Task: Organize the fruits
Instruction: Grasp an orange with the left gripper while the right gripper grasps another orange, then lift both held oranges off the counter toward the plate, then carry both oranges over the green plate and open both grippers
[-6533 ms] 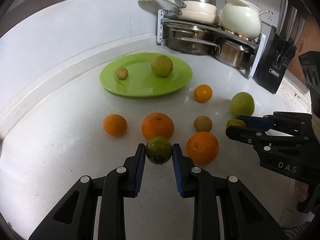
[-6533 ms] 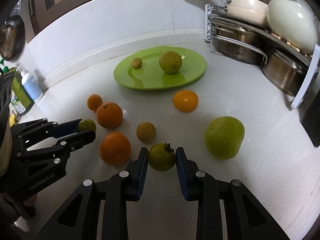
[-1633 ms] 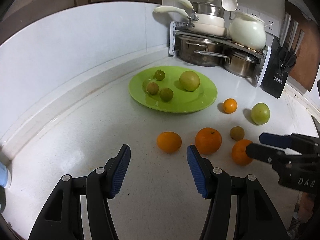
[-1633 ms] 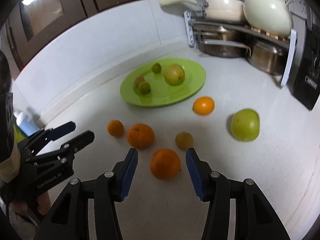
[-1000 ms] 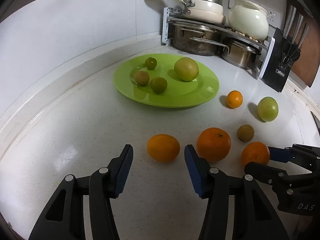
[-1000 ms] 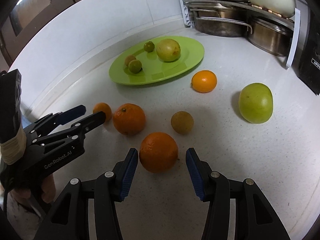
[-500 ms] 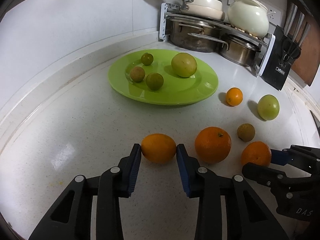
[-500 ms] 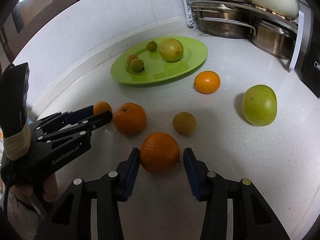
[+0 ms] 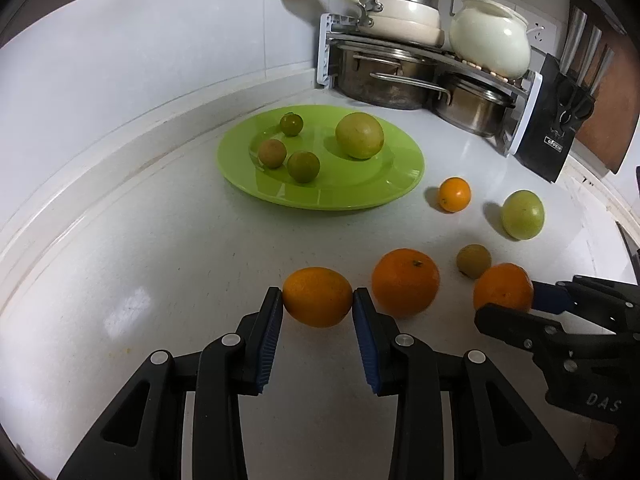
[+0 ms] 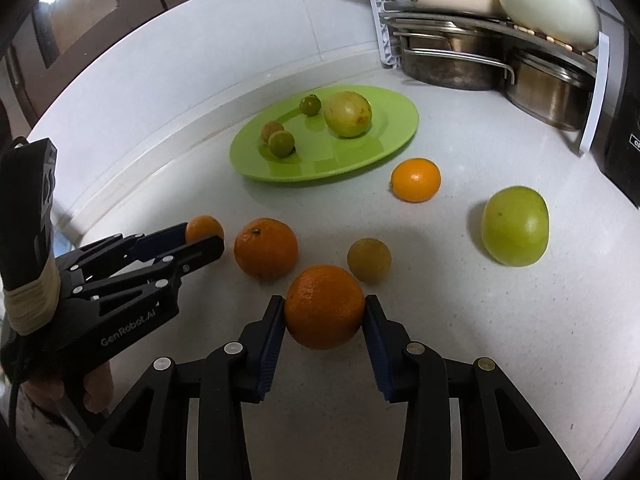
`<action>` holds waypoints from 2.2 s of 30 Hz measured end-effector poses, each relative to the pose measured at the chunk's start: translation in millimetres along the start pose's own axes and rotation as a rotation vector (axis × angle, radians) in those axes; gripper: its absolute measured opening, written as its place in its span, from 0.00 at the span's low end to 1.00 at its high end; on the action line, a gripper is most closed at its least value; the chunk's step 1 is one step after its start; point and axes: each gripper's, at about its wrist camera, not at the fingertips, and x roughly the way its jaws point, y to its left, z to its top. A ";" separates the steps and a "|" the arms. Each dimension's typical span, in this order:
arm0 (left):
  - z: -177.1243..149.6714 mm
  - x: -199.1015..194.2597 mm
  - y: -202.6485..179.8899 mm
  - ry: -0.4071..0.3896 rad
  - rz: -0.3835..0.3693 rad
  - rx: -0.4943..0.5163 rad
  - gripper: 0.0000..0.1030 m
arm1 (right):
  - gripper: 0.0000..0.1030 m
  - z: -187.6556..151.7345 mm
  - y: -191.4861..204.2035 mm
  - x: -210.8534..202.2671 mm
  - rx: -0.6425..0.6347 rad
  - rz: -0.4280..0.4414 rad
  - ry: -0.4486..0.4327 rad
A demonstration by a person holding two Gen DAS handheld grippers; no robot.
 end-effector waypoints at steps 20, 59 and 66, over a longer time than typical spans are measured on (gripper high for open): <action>11.1 -60.0 -26.8 -0.092 0.036 -0.025 0.35 | 0.39 18.4 -4.8 -51.5 -0.105 0.051 -0.105; 143.7 -29.4 -18.6 -0.156 0.107 -0.093 0.35 | 0.39 182.4 -13.3 -15.8 -0.326 0.144 -0.132; 155.1 2.7 -4.0 -0.114 0.109 -0.087 0.35 | 0.39 204.9 -10.4 24.8 -0.348 0.148 -0.058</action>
